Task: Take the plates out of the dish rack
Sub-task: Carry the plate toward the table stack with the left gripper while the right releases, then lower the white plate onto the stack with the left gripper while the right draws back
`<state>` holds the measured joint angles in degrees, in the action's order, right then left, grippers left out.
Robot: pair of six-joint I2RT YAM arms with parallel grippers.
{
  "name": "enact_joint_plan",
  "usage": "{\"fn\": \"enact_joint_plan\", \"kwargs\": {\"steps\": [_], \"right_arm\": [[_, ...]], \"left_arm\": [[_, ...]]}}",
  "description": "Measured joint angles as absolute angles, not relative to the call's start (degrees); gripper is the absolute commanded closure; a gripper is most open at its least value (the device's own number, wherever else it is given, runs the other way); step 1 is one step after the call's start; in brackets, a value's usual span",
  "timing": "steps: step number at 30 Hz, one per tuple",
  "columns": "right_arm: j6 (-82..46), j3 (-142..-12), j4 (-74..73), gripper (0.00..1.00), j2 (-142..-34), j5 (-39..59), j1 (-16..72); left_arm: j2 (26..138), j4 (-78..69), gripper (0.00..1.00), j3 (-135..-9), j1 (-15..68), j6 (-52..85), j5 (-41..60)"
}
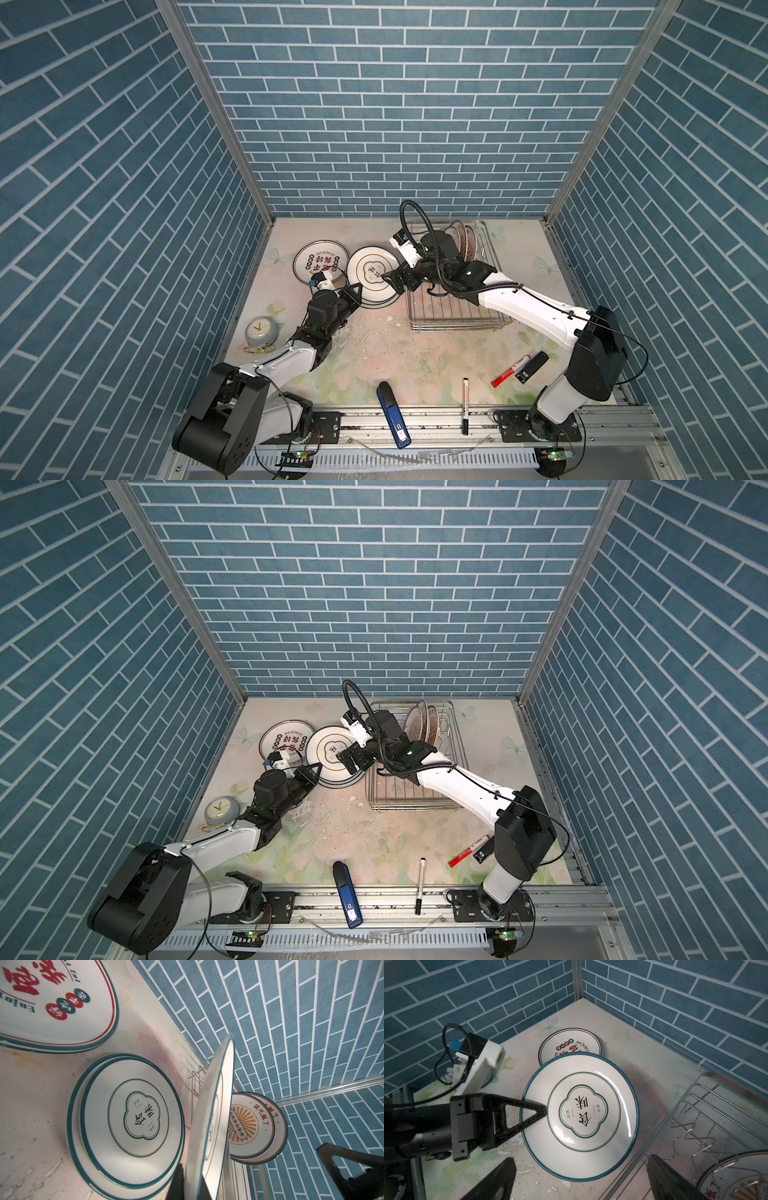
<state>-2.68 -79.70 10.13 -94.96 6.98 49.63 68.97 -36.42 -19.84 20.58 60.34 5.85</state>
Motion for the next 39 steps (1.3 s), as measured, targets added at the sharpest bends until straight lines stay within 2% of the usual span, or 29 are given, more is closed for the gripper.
{"fn": "enact_joint_plan", "kwargs": {"steps": [14, 39], "right_arm": [[-2.66, -85.89, 12.34, 0.01, -103.35, 4.51, 50.26], [-2.63, -90.61, 15.27, 0.01, -110.21, 6.92, 50.26]], "left_arm": [[72.44, -25.8, 1.0, -24.45, 20.29, 63.51, 3.22], [78.76, -23.42, 1.0, -27.92, 19.73, 63.94, 3.81]]}}
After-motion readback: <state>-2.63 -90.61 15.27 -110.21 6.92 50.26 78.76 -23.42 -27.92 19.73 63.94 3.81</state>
